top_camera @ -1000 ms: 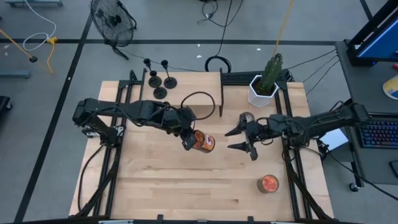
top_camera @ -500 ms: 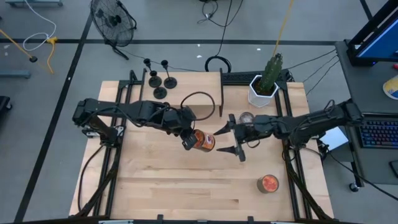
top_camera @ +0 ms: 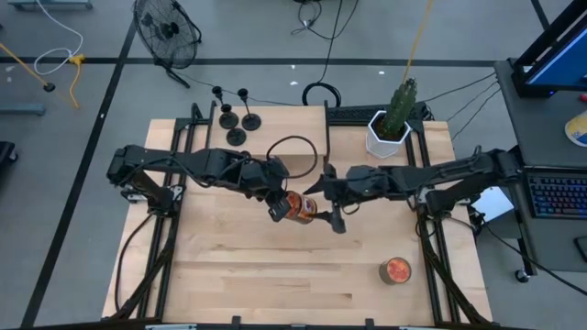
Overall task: Pick & Place candle stick holders
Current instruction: Put the left orange scented candle on the shelf
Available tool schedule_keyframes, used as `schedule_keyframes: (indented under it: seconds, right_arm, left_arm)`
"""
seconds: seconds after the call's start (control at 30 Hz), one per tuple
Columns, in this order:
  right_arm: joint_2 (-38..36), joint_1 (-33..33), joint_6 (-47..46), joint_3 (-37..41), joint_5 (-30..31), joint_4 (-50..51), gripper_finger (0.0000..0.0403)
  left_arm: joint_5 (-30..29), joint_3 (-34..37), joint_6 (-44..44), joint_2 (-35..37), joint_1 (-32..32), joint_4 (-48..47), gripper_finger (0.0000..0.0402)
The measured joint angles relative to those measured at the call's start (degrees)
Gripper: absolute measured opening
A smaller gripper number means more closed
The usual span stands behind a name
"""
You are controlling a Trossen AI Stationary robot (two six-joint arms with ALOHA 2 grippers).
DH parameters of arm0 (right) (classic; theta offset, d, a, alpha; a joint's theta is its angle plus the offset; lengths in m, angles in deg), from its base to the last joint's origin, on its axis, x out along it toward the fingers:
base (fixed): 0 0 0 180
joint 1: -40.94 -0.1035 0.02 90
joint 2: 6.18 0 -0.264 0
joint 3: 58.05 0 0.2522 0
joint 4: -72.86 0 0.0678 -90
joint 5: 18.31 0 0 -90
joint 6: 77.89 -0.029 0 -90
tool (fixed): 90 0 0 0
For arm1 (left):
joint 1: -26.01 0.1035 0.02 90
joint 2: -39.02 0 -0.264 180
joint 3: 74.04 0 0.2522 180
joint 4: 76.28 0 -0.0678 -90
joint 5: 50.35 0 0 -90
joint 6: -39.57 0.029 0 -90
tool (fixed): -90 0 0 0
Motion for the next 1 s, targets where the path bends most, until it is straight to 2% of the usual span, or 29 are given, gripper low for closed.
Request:
schedule_keyframes:
  seconds: [0.17,0.63,1.0]
  right_arm:
    - [2.1,0.0,0.5,-2.3,0.1,1.9,0.0300]
    - [3.6,0.7,0.3,-2.6,-1.6,1.1,0.0302]
    - [3.6,0.7,-1.3,-2.5,-1.6,-1.7,0.0359]
  left_arm:
    - [0.1,0.0,0.4,0.0,0.0,-0.2,0.0000]
    - [-1.0,0.1,0.4,0.1,0.0,0.3,0.0000]
    - [-1.4,0.1,0.2,0.1,-0.2,1.8,0.0000]
